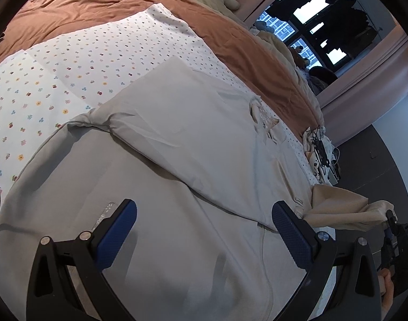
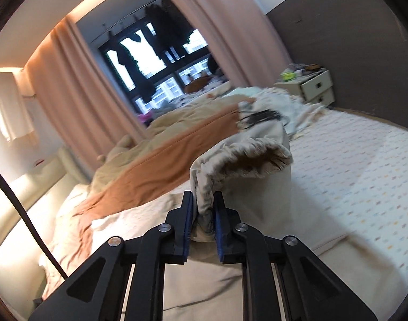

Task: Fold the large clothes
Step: 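Grasp the sleeve cuff with the right gripper and lay it across the jacket, then move both grippers down to the jacket hem, then close both grippers on the beige jacket hem, then lift the hem with both grippers and fold it over toward the collar, then open both grippers and release the folded jacket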

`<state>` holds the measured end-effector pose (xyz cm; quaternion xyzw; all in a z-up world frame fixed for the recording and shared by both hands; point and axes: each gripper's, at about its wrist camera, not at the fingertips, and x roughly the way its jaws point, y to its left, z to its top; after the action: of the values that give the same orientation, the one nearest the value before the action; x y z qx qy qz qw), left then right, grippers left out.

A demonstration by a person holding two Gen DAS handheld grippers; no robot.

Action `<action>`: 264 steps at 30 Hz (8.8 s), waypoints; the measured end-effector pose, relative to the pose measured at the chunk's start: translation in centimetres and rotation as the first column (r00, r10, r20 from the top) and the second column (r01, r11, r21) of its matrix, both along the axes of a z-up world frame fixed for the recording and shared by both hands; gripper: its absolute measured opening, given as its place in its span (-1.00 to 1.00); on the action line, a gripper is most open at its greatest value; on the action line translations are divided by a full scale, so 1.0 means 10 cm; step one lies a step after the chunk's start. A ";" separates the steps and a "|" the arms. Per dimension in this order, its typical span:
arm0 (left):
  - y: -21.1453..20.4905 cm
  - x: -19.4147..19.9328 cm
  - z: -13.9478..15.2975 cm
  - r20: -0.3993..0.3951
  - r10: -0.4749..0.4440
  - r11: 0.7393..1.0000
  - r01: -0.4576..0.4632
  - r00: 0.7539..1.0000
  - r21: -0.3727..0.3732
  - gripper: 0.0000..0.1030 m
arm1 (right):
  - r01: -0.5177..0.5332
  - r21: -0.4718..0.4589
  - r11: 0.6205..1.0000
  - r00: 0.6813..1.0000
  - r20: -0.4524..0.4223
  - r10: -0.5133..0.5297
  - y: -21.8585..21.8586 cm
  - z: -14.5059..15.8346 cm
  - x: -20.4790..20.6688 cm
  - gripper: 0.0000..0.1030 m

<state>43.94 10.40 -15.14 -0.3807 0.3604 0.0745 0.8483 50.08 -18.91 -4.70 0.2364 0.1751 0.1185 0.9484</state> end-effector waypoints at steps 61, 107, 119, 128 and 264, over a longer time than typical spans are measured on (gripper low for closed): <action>-0.47 -1.44 0.79 0.162 -0.171 0.930 0.105 0.972 0.351 1.00 | 0.262 0.093 0.961 0.922 -0.317 -0.221 -1.78 -0.58 -2.41 1.00; 0.67 -2.28 -0.74 -0.073 -0.067 0.981 0.052 0.995 -0.188 0.21 | -0.052 0.406 0.913 0.863 -0.441 0.245 -2.56 -1.41 -2.66 0.52; 0.60 -1.90 -0.76 -0.066 -0.139 0.974 0.125 0.988 -0.189 0.14 | -0.059 0.364 0.929 0.863 -0.449 0.231 -2.28 -1.36 -2.45 0.52; 0.54 -2.10 -0.85 -0.072 -0.168 0.958 0.145 0.983 -0.249 -0.69 | -0.026 0.460 0.887 0.856 -0.448 0.257 -2.38 -1.57 -2.60 -0.72; 1.30 -1.70 0.19 0.096 0.050 0.960 -0.021 0.994 -0.280 0.82 | -0.122 0.229 0.966 0.911 -0.360 0.201 -0.97 -0.16 -2.16 0.61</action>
<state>26.99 23.44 -13.25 -0.5062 0.3163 0.0187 0.8021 28.50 -28.59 -6.35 0.3344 0.3617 0.1659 0.8543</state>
